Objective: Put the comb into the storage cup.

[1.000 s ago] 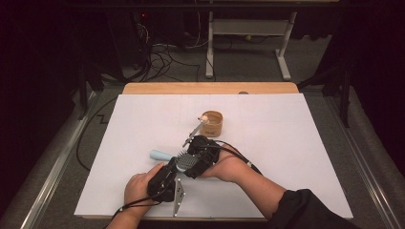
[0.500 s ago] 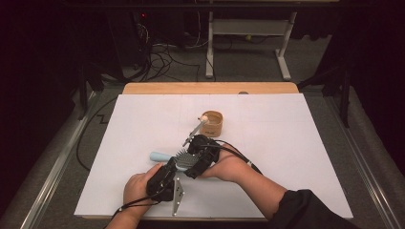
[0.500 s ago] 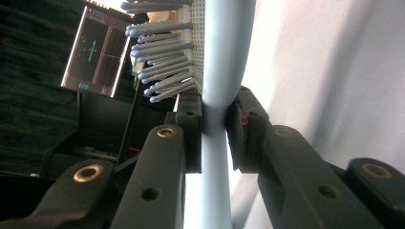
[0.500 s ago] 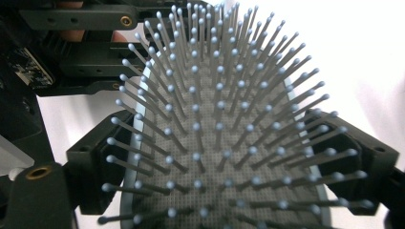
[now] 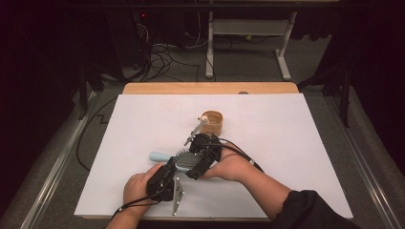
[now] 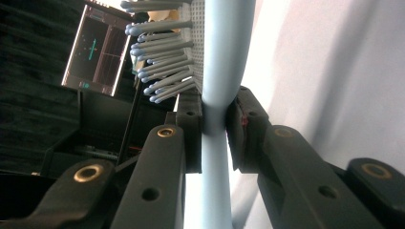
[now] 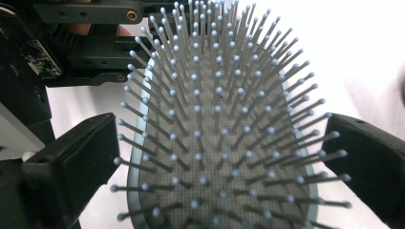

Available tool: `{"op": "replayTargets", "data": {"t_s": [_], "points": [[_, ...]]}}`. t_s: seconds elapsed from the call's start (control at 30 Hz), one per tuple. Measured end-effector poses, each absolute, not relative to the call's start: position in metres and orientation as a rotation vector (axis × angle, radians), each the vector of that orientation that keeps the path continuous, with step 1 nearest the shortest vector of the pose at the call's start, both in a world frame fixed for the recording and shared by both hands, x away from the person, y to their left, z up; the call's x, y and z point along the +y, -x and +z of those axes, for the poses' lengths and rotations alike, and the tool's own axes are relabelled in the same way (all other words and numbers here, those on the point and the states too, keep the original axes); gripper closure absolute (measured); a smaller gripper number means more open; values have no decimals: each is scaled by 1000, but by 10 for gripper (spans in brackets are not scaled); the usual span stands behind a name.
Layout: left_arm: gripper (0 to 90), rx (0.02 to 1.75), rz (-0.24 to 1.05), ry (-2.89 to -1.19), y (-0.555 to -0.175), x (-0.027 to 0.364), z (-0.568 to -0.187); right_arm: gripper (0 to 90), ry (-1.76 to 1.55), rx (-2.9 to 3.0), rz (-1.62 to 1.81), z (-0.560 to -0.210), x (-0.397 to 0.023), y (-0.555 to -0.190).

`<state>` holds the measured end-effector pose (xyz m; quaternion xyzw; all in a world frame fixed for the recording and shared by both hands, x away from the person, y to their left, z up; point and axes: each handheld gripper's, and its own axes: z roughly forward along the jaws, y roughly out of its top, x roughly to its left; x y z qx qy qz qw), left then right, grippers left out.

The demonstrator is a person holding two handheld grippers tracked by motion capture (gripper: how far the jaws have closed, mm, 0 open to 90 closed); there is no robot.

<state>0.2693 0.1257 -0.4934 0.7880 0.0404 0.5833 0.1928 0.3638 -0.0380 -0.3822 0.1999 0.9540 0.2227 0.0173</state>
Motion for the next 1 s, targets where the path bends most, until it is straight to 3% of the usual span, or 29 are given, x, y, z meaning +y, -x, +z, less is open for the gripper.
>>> {"op": "replayTargets", "data": {"t_s": [1.0], "points": [[772,196,1631,-2196,-273,132,-491,0,-652,2916,626,-372,-78,-358]]}}
